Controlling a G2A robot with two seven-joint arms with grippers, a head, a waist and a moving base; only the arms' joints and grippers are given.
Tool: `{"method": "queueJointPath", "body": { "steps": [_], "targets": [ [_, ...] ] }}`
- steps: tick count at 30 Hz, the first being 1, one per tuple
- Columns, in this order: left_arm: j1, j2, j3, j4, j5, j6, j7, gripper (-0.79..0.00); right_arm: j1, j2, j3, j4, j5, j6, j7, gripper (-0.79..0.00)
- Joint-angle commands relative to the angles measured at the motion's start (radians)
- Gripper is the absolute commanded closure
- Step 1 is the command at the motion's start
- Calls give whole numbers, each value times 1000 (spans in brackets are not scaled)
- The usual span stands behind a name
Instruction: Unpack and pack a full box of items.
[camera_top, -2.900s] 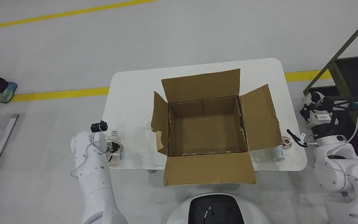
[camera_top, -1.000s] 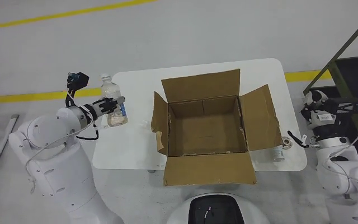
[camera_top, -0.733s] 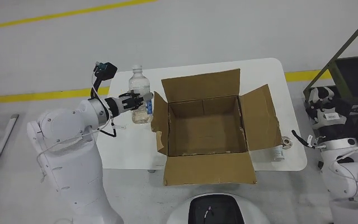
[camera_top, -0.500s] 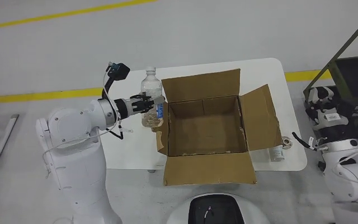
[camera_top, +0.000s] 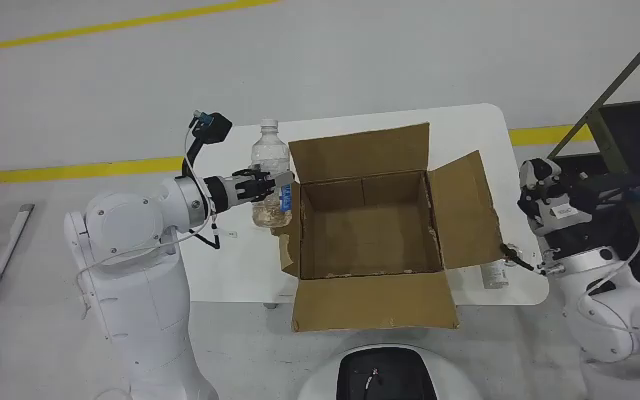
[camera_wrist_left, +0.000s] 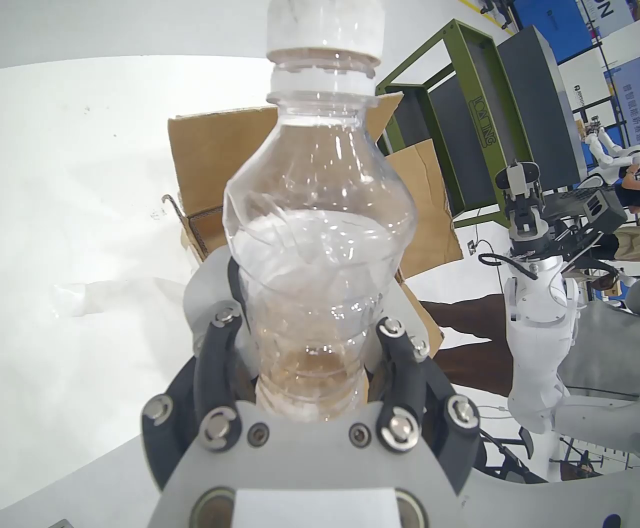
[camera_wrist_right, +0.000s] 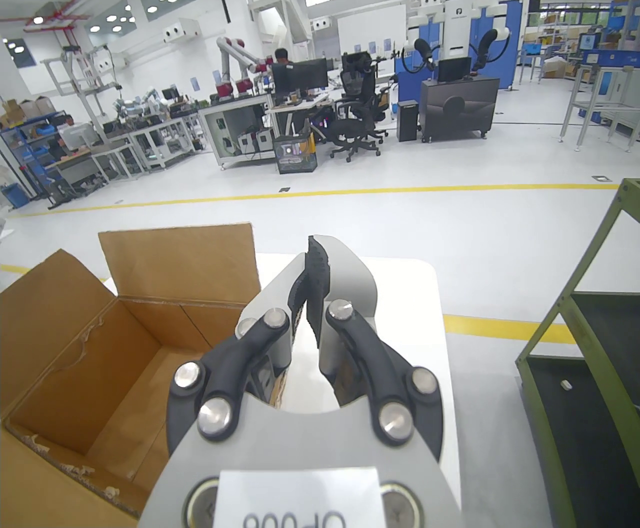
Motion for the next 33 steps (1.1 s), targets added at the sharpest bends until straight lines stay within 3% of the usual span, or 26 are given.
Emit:
{"method": "queueJointPath", "body": {
  "steps": [1, 6, 13, 18, 33],
  "targets": [
    [13, -1, 26, -9, -13, 2, 38, 0, 5, 1, -14, 4, -13, 1, 12, 0],
    [-30, -12, 159, 19, -127, 63, 81, 0, 13, 2, -30, 13, -29, 19, 26, 0],
    [-68, -23, 298, 182, -246, 164, 92, 0, 15, 5, -9, 22, -23, 36, 27, 0],
    [-64, -22, 327, 306, -298, 235, 104, 0, 13, 6, 1, 24, -12, 37, 25, 0],
    [-67, -22, 329, 310, -312, 239, 103, 0, 20, 10, 25, 49, 49, 28, -10, 0]
  ]
}}
